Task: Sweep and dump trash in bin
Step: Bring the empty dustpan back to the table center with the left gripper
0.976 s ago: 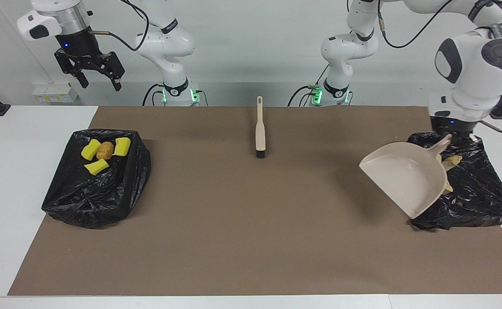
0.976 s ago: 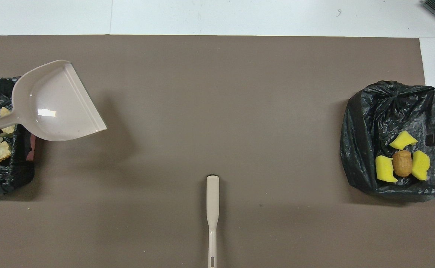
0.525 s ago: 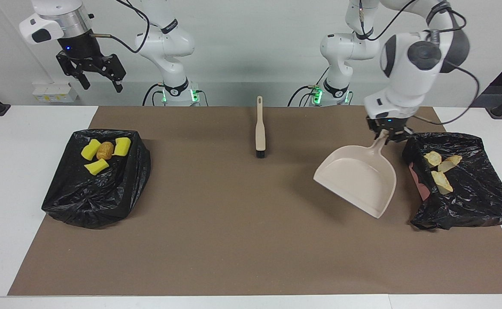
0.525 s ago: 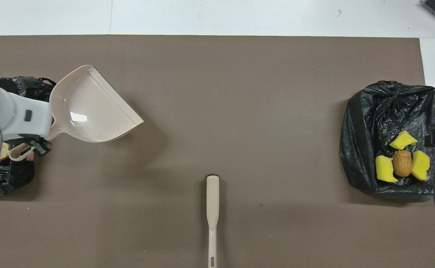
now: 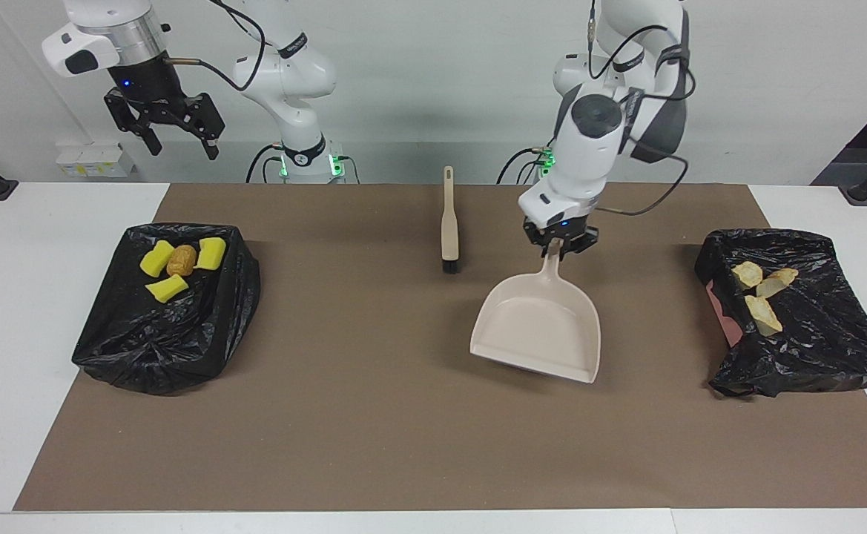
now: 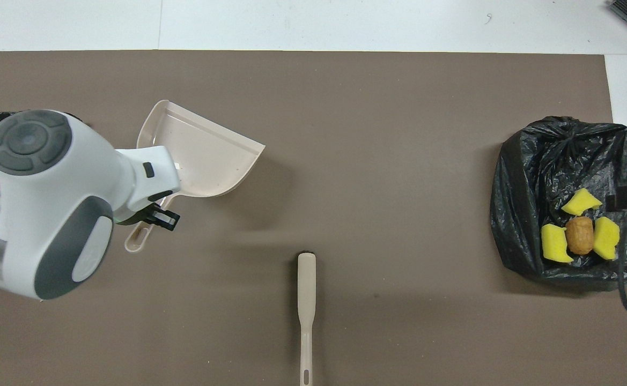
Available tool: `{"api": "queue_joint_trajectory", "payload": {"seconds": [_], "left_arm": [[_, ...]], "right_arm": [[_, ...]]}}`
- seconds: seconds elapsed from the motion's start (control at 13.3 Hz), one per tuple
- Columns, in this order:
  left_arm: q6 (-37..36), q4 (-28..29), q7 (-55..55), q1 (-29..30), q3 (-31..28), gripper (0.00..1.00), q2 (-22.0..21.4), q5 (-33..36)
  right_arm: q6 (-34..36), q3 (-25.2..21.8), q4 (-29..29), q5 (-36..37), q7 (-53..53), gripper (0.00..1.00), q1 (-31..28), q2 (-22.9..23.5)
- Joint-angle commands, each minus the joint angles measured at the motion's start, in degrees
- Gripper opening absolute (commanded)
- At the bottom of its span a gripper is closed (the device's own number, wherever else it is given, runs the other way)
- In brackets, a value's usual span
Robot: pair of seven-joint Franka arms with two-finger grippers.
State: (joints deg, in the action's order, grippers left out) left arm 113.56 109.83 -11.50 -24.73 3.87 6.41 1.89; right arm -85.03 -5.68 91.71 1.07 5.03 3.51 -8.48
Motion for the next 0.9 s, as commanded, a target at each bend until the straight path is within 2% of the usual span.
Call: {"api": "queue_joint_trajectory", "payload": {"seconds": [0.0,0.15,0.38,0.53,0.83], "left_arm": [[4.3,-2.9,-5.9,-3.3,-1.2,0.00,5.7,-0.9],[8.6,-3.6,-9.1,-3.7,-1.2,0.00,7.6,-3.0],[9.5,-5.2,-12.5,-5.2,-1.2,0.00,9.7,-4.2],[12.6,-5.6,-17.1,-6.8,-1.2,0.00,10.5,-4.6],[13.0,-12.7,-23.6,-9.3,-1.2,0.00,16.3,-6.0]], "right_arm": [[0.6,0.3,0.4,-1.0,-1.3,1.00,-0.5,-0.4],[0.6,0.3,0.4,-0.9,-1.3,1.00,-0.6,-0.5],[0.6,0.3,0.4,-0.9,-1.3,1.00,-0.6,-0.4],[0.6,0.3,0.4,-0.9,-1.3,1.00,-0.5,-0.5],[0.6,0.3,0.4,-0.9,-1.3,1.00,-0.6,-0.4]]}}
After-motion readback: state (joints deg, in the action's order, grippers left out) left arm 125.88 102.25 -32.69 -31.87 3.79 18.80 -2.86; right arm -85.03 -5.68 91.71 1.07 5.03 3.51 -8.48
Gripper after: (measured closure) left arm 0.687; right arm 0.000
